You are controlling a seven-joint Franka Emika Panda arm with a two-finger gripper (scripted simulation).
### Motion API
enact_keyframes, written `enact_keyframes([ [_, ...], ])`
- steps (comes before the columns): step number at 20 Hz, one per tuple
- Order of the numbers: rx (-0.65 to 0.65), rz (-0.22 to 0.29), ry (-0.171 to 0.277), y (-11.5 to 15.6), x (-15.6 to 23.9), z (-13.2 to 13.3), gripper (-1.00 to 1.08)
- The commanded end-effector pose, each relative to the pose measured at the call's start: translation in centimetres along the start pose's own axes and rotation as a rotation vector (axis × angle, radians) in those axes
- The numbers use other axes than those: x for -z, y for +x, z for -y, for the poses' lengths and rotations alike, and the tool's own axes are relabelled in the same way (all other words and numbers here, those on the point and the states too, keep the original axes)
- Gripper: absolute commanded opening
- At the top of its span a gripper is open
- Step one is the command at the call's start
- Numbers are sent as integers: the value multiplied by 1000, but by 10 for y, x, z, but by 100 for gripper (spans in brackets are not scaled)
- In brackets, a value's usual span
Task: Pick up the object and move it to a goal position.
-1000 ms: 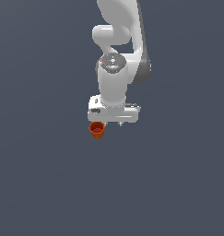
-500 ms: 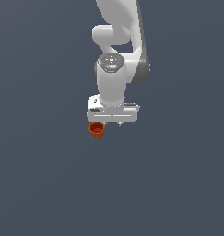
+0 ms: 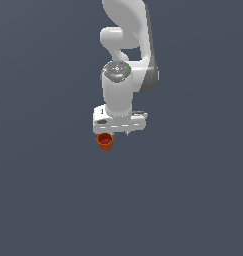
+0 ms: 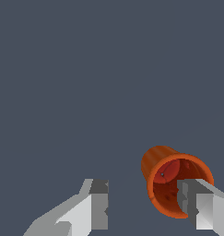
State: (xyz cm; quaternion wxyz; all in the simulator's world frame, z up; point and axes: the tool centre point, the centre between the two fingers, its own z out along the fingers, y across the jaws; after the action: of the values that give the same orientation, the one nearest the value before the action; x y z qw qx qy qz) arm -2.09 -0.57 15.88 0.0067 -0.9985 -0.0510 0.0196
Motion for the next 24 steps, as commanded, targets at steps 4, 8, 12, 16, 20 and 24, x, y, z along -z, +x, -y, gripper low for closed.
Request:
enact_keyframes([
  [4,115,9,0,-10,-12,-8,28],
  [8,212,17,1,-19,-22,-14,28],
  [12,309,24,3,-28,-31,-20,28],
  [16,405,31,6,-37,-41,-25,28],
  [20,486,36,9,-45,-48,-29,28],
  [24,546,40,13,-51,-54,-32,28],
])
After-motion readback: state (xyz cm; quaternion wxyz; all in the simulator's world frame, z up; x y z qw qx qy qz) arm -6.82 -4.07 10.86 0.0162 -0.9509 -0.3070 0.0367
